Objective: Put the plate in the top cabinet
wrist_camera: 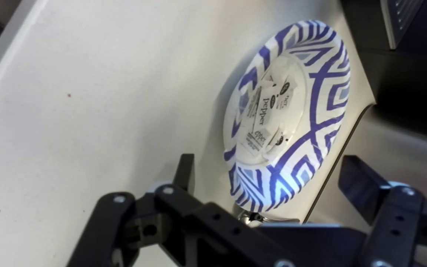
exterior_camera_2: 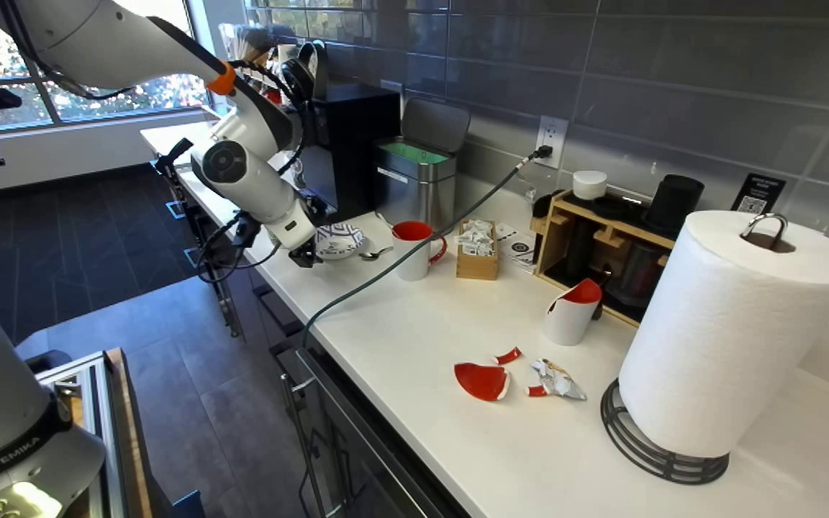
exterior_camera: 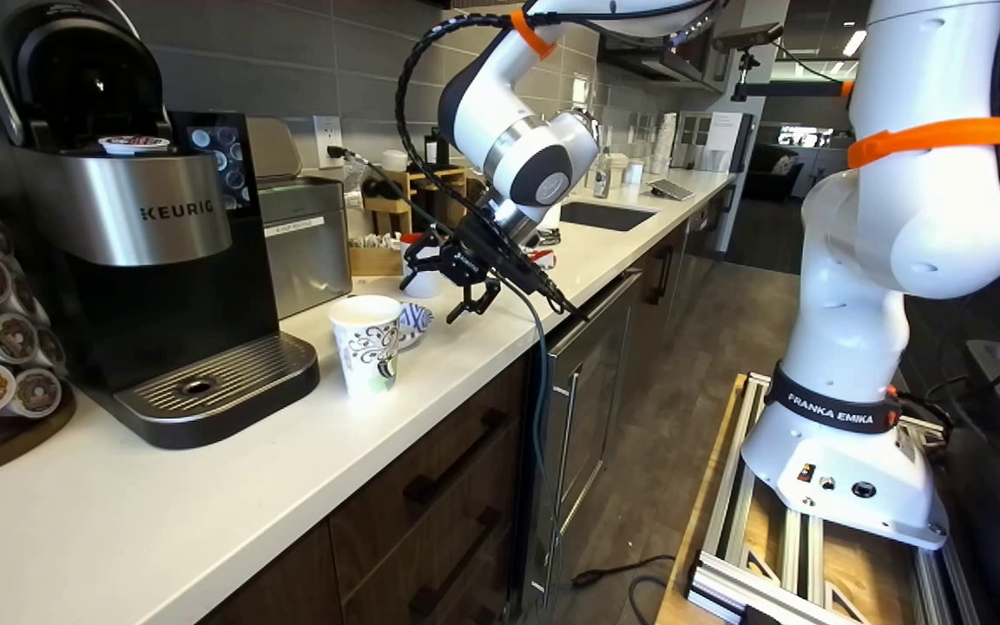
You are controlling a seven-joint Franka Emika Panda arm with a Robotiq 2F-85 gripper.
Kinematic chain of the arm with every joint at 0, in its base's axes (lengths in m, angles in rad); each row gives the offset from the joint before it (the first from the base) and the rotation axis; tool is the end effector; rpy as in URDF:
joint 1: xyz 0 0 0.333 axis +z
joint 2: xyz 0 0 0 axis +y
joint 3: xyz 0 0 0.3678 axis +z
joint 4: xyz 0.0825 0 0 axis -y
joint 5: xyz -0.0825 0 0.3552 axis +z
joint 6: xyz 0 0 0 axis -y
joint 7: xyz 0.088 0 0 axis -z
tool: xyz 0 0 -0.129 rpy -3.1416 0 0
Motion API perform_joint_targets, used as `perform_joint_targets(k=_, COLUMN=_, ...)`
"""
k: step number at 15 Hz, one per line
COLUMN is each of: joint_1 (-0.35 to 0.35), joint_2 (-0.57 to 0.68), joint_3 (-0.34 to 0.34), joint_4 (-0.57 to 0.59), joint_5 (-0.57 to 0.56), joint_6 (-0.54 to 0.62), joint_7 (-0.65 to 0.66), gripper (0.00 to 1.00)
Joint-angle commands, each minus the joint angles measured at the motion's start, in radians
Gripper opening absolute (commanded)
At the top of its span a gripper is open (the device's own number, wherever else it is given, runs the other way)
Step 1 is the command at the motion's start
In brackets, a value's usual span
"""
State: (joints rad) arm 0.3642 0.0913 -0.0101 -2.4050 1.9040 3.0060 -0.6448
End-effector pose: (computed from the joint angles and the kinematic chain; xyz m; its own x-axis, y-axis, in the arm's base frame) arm 0.4553 0.0981 0.3323 0.6201 -0.7781 0.1004 -0.5614 -0.5295 -0.6360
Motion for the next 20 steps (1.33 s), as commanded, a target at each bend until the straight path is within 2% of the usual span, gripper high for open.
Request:
perform_joint_targets(k=1, joint_1=-0.004, joint_2=0.072, joint_3=-0.021, joint_4=0.058, joint_5=0.145, joint_6=-0.03, joint_7=-0.139, gripper=1.0)
perform_joint_targets(k=3, joint_1=0.0, joint_2=0.094, joint_3=-0.032, joint_4=0.074, joint_5=0.198, joint_6=-0.039, joint_7=-0.19, gripper=0.84)
perform_joint_targets(k=5, joint_1=0.003, joint_2=0.111, joint_3=-0.039, joint_4=0.088, joint_5=0.242, joint_6=-0.047, joint_7=-0.234, gripper=0.57)
perform_joint_targets(k=9, joint_1=0.009, joint_2=0.12, joint_3=-0.046, joint_4=0.096, joint_5=0.302, joint_6=-0.058, joint_7=-0.301, gripper=0.28)
perform_joint_targets(k=11, joint_1=0.008, joint_2=0.106, joint_3=-0.046, joint_4=0.087, joint_5=0.31, joint_6=-0.049, joint_7=-0.324, gripper=0.41)
perform_joint_targets(k=12, joint_1=0.008, joint_2=0.096, joint_3=-0.042, joint_4=0.076, joint_5=0.3, joint_6=-0.041, joint_7=-0.324, gripper=0.6)
perform_joint_targets(k=13, joint_1=0.008, joint_2=0.092, joint_3=-0.041, joint_4=0.072, joint_5=0.293, joint_6=-0.034, joint_7=-0.328, gripper=0.61)
perform_joint_targets(k=14, joint_1=0.009, joint_2=0.086, joint_3=-0.039, joint_4=0.066, joint_5=0.288, joint_6=-0.027, joint_7=-0.331, gripper=0.67)
perform_joint_targets(k=18, joint_1=0.012, joint_2=0.064, joint_3=-0.035, joint_4=0.05, joint_5=0.287, joint_6=-0.023, joint_7=-0.355, gripper=0.98)
perform_joint_targets(k=20, joint_1=0.013, joint_2=0.036, joint_3=-0.028, joint_4=0.024, joint_5=0.271, joint_6=-0.028, joint_7=-0.351, gripper=1.0)
